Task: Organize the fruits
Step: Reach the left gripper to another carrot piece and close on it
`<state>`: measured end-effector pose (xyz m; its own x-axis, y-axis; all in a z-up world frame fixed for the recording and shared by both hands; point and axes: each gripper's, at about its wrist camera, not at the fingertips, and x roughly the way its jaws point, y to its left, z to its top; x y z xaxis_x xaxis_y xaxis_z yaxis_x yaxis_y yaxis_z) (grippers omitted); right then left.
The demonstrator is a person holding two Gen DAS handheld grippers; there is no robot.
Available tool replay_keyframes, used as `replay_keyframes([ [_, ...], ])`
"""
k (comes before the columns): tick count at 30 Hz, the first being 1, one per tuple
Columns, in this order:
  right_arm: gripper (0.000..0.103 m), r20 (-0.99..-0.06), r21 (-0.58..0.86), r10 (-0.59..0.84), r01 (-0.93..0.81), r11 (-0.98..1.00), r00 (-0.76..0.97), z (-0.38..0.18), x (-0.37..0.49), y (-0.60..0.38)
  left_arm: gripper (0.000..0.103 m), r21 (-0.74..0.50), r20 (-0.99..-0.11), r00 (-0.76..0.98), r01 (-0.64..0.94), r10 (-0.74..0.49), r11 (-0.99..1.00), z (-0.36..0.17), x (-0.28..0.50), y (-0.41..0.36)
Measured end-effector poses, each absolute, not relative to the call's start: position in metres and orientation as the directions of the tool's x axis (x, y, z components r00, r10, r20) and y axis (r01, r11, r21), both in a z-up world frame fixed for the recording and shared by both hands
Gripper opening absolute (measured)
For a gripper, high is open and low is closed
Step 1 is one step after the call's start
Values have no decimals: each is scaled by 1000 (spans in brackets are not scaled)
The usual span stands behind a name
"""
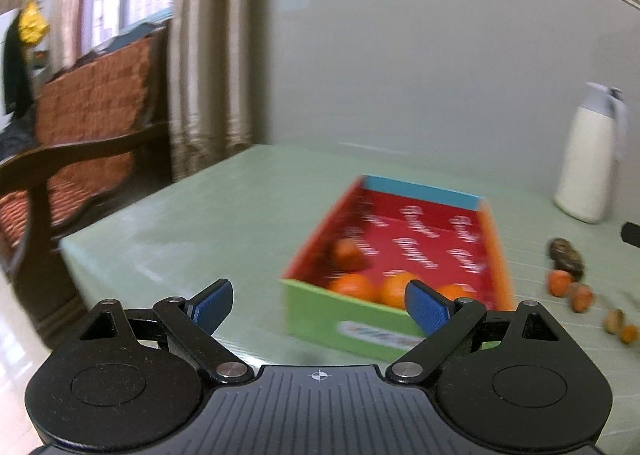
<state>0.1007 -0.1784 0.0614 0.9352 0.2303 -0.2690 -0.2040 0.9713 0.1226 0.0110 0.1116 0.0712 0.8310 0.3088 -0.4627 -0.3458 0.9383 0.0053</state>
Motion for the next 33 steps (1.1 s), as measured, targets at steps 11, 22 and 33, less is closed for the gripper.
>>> replay_keyframes([
  [11, 90, -263, 164, 89, -47, 985, 961, 54, 83, -242, 92, 39, -475, 874, -96, 103, 995, 77, 44, 20],
  [22, 90, -273, 204, 20, 37, 978, 962, 45, 61, -288, 92, 69, -532, 847, 53, -8, 996, 56, 82, -48],
  [33, 90, -288, 222, -16, 83, 971, 958, 39, 56, -309, 66, 89, -557, 829, 112, -44, 990, 42, 112, -73],
])
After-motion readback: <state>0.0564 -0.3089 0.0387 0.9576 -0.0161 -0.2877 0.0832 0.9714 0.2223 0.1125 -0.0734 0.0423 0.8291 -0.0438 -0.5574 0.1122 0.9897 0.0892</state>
